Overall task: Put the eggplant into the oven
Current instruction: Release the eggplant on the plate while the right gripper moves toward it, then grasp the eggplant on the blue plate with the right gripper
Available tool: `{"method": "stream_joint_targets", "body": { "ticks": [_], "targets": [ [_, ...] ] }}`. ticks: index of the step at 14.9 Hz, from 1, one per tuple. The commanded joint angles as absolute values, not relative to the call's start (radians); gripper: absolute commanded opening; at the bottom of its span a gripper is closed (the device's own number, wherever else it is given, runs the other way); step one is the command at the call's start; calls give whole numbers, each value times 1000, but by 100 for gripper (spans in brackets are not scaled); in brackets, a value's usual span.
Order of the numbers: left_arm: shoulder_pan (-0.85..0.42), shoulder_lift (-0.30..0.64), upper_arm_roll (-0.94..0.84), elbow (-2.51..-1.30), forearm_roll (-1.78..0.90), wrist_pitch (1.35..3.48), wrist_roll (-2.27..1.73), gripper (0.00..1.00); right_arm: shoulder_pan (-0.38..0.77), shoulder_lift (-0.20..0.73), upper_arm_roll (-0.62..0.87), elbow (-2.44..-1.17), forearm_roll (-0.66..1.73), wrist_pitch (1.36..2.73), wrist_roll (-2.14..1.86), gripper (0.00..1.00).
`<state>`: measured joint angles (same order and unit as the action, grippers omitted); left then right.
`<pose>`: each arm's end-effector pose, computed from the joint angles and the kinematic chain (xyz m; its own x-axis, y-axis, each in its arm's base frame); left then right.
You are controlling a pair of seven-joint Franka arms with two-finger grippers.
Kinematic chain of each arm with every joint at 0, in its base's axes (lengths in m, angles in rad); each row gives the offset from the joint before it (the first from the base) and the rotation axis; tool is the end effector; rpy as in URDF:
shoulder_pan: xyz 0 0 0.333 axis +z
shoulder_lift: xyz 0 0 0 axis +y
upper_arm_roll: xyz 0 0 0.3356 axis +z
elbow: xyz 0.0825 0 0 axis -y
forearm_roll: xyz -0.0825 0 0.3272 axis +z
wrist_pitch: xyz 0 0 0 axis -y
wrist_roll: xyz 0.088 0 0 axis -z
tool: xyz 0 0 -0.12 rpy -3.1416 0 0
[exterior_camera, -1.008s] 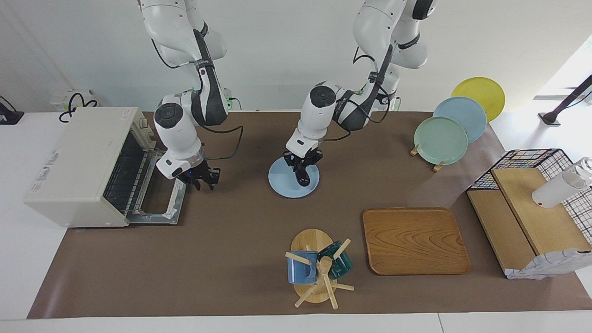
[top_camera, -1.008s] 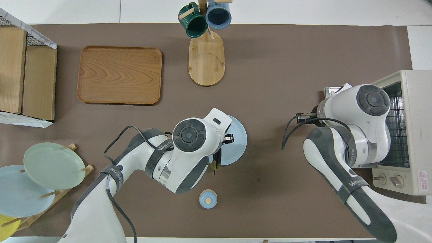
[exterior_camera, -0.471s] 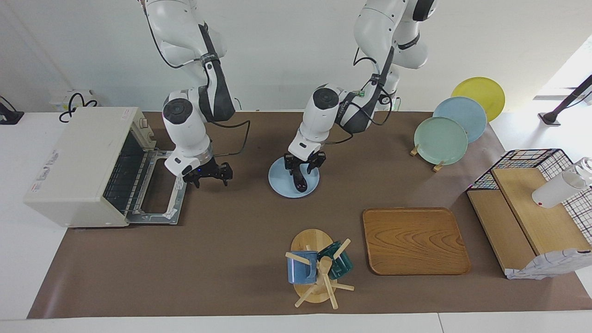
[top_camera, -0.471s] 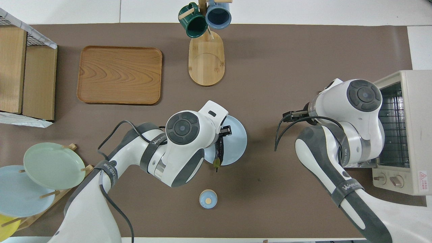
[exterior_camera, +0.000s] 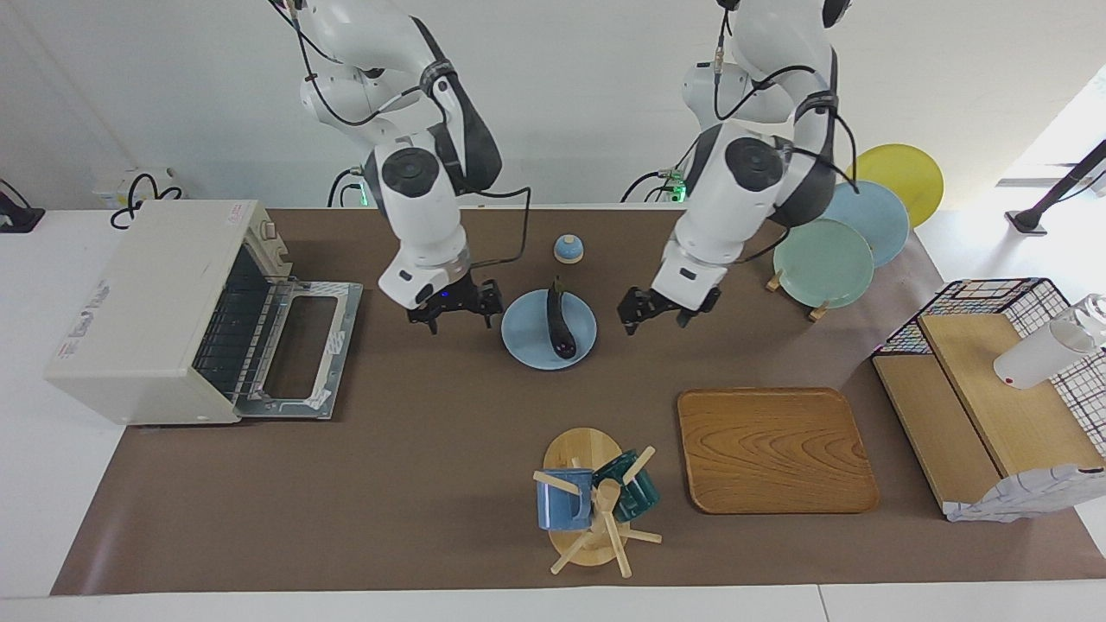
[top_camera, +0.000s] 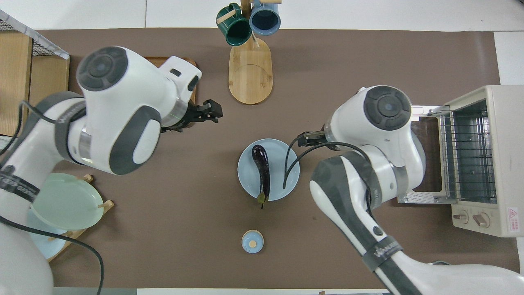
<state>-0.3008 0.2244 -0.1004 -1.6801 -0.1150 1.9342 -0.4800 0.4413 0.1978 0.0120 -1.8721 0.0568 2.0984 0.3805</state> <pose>0.5349 -0.2314 0.4966 0.9923 0.1183 -0.0358 0.1219 -0.9842 0.1286 0.5067 0.2501 0.4443 0.9990 0.0444 0.0064 0.0447 -0.9973 -0.0588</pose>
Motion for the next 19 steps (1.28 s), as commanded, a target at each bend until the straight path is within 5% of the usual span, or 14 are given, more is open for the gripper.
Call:
{"method": "stream_joint_targets", "body": {
  "ticks": [1,3,7,12,15,18,19],
  "targets": [
    [-201,227,-110,-1648,-40,1870,-340,100,604,429,8,-1563,19,1991,611,100],
    [-135,212,-110,-1647,-38,1847,-264,100,701,546,12,-1444,-92,1991,739,100],
    [-78,138,-109,-1646,-37,1734,-184,100,771,577,12,-1486,-106,2066,775,98],
    [-78,29,-109,-1670,-34,1619,-180,100,775,568,12,-1575,-107,2117,773,42],
    [-87,-37,-110,-1771,-34,1632,-179,100,776,554,12,-1617,-109,2129,773,38],
    [-81,-51,-109,-1799,-34,1666,-143,100,773,554,12,-1620,-118,2119,767,0],
    [-75,-45,-107,-1789,-34,1672,-73,100,775,551,11,-1615,-130,2097,762,0]
  ]
}}
